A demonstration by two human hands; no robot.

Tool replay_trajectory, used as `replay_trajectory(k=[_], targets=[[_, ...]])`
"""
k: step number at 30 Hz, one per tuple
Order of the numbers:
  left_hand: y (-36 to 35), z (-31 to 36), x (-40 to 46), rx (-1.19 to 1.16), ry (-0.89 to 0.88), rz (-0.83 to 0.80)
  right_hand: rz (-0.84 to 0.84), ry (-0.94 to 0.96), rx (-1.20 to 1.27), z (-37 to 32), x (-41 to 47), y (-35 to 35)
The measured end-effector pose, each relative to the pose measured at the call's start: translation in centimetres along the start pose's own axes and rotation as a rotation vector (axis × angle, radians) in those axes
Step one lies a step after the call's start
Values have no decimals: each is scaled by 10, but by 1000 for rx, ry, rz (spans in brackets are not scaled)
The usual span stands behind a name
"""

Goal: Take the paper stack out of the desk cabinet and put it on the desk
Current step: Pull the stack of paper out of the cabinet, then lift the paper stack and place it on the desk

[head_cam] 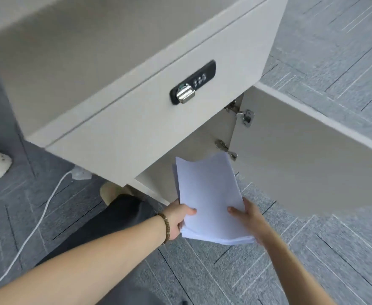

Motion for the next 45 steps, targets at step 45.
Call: replay_trajectory(k=[45], targets=[[307, 84, -625, -439, -974, -118, 47, 1100, 85, -385, -576, -106]])
Point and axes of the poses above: each hand's wrist, its own x-axis towards the middle knuckle, its own y-axis out of the back of the hand, z = x × y, the point moved 1 cm from there along x, towards the middle knuckle, and after that the axes turned 4 degrees about -y, right-handed, at the moved point
